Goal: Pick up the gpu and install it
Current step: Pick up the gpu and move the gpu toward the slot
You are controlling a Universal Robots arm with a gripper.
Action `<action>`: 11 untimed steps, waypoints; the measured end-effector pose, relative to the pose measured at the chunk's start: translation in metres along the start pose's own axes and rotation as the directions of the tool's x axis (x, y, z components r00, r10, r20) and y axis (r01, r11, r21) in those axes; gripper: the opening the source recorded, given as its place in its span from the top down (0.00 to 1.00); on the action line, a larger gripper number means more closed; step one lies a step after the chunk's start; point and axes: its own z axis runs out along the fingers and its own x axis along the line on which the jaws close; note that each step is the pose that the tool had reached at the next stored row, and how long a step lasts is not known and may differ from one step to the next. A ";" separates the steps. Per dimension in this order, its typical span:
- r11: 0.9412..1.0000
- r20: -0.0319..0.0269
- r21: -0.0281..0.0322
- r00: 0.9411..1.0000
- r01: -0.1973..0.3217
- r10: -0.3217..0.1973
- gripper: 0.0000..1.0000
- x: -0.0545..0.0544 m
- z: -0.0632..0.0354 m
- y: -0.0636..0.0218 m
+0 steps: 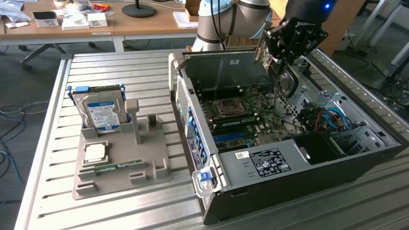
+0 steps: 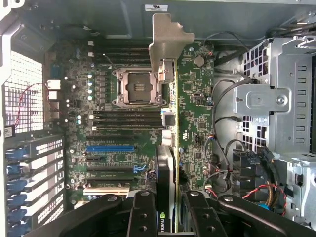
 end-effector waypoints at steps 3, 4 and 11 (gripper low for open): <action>1.000 0.000 0.000 1.000 0.000 0.000 0.73 -0.001 0.0000 0.0000; 1.000 0.000 0.000 1.000 0.000 0.000 0.73 -0.002 0.0001 0.0000; 1.000 0.000 0.000 1.000 0.000 0.000 0.73 -0.007 0.0002 0.0002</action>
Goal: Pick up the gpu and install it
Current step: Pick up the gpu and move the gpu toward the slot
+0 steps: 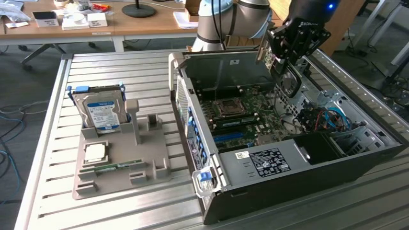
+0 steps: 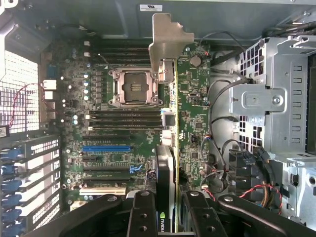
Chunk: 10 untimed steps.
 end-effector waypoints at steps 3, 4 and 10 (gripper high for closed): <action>1.000 0.000 0.000 1.000 0.000 0.000 0.73 0.000 0.0000 0.0000; 1.000 0.000 0.000 1.000 0.000 0.000 0.73 0.000 0.0000 0.0000; 1.000 0.000 0.000 1.000 0.000 0.000 0.73 0.000 0.0000 0.0000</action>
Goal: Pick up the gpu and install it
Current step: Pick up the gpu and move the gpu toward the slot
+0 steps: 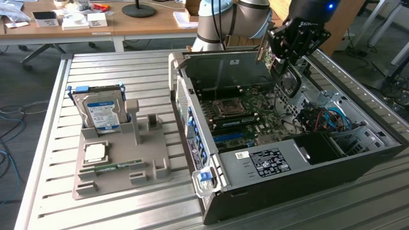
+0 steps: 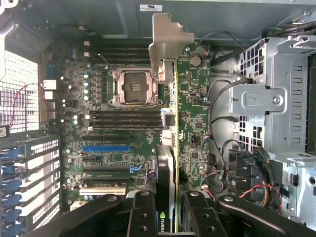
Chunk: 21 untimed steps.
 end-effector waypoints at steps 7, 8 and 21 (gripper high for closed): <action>1.000 0.000 0.000 1.000 0.000 0.000 0.73 -0.007 0.0002 0.0003; 1.000 0.000 0.000 1.000 0.000 0.000 0.73 -0.009 0.0002 0.0004; 1.000 0.000 0.000 1.000 0.000 0.000 0.73 -0.020 0.0006 0.0010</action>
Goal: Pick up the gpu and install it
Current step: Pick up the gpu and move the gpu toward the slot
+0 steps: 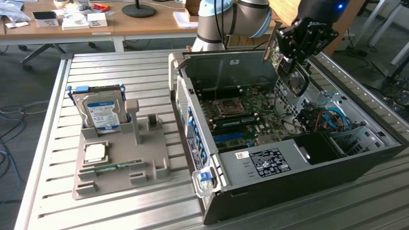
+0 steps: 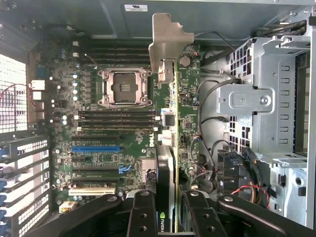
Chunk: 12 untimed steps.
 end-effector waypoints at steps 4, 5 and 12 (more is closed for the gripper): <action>1.000 0.000 0.000 1.000 0.000 0.000 0.73 0.000 0.0000 0.0000; 1.000 0.000 0.000 1.000 0.000 0.000 0.73 0.000 0.0000 0.0000; 1.000 0.000 0.000 1.000 0.000 0.000 0.73 -0.004 0.0002 0.0001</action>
